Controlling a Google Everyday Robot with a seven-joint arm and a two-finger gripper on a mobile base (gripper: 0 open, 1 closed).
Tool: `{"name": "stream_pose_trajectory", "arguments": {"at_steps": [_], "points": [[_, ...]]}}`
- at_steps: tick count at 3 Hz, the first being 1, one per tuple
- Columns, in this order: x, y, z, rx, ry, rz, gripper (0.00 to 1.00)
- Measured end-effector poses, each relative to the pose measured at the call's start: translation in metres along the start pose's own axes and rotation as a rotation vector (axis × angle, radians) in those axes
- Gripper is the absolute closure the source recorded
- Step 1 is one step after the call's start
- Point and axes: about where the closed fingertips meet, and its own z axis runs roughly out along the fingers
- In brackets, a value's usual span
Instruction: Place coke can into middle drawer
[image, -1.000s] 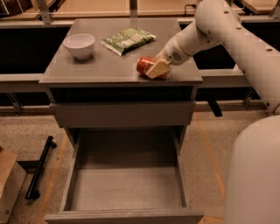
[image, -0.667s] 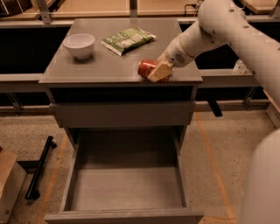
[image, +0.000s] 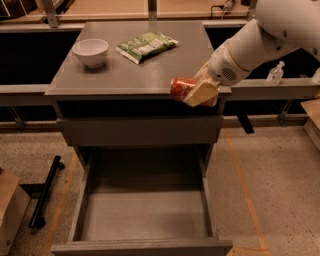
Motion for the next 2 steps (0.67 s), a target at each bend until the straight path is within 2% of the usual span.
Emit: {"name": "stream_pose_trajectory", "arguments": {"at_steps": [1, 2], "points": [[0.023, 0.025, 0.019, -0.036, 0.027, -0.024, 1.0], [0.056, 0.049, 0.077, -0.089, 0.021, -0.031, 1.0]]}}
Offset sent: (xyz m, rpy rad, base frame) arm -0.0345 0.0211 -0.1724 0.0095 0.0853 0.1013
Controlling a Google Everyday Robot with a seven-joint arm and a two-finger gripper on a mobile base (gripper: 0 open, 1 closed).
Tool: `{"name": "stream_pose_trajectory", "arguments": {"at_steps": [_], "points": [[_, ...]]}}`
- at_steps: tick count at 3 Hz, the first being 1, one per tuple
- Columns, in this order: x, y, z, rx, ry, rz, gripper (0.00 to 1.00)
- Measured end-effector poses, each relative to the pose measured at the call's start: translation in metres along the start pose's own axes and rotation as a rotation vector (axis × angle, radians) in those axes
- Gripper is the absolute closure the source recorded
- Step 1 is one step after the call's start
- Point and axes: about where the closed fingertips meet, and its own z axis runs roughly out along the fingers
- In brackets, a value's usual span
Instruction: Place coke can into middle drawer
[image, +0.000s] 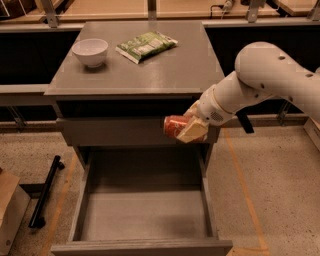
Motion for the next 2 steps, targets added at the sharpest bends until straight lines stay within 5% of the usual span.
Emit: {"name": "stream_pose_trajectory", "arguments": {"at_steps": [2], "points": [[0.007, 0.01, 0.025, -0.033, -0.046, 0.004, 1.0]]}}
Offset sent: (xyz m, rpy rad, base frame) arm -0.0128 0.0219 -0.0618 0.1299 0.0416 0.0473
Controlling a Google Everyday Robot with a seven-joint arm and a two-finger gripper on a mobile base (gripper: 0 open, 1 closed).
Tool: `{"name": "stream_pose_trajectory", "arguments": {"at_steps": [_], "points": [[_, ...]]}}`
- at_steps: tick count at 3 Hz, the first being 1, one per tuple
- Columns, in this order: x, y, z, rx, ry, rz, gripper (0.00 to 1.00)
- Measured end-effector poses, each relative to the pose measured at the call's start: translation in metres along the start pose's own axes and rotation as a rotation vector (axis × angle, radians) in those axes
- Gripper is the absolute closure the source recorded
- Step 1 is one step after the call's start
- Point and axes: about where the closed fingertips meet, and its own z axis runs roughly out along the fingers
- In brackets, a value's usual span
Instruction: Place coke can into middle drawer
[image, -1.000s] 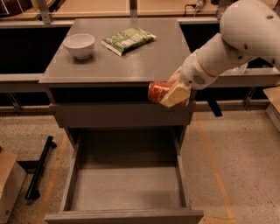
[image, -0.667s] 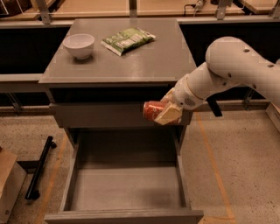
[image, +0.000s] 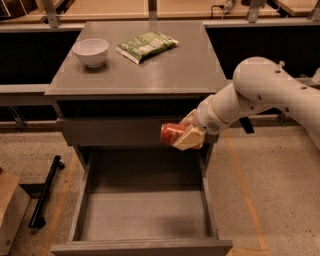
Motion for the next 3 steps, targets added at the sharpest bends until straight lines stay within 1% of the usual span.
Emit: {"name": "stream_pose_trajectory", "arguments": {"at_steps": [1, 2, 3], "points": [[0.017, 0.019, 0.063, -0.057, -0.07, 0.021, 1.0], [0.039, 0.046, 0.135, -0.144, -0.093, 0.045, 1.0], [0.059, 0.078, 0.198, -0.232, -0.108, 0.096, 1.0]]}}
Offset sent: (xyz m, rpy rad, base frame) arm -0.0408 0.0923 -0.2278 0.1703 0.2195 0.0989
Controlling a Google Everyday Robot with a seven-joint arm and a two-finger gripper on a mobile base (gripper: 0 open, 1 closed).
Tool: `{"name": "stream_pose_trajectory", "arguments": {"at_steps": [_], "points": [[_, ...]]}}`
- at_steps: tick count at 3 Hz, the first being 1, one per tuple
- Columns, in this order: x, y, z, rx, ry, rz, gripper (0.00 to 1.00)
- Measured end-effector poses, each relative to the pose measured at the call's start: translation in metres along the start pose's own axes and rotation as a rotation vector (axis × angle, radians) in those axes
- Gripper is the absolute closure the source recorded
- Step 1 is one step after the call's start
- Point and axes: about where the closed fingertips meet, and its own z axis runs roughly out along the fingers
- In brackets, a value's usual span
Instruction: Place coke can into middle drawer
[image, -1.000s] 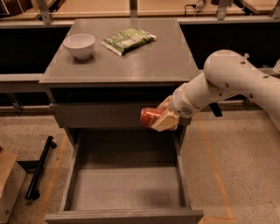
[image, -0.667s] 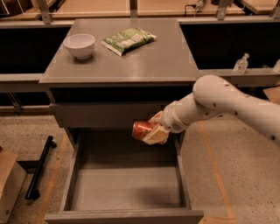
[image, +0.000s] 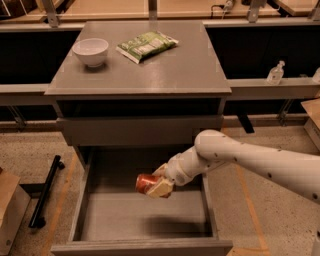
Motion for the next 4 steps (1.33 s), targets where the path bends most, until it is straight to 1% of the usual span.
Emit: {"name": "stream_pose_trajectory", "arguments": {"at_steps": [1, 2, 3, 4], "points": [[0.029, 0.028, 0.061, -0.124, 0.009, 0.066, 1.0], [0.035, 0.032, 0.07, -0.142, 0.008, 0.078, 1.0], [0.038, 0.031, 0.073, -0.126, 0.028, 0.059, 1.0], [0.053, 0.021, 0.087, -0.111, 0.078, 0.044, 1.0]]}}
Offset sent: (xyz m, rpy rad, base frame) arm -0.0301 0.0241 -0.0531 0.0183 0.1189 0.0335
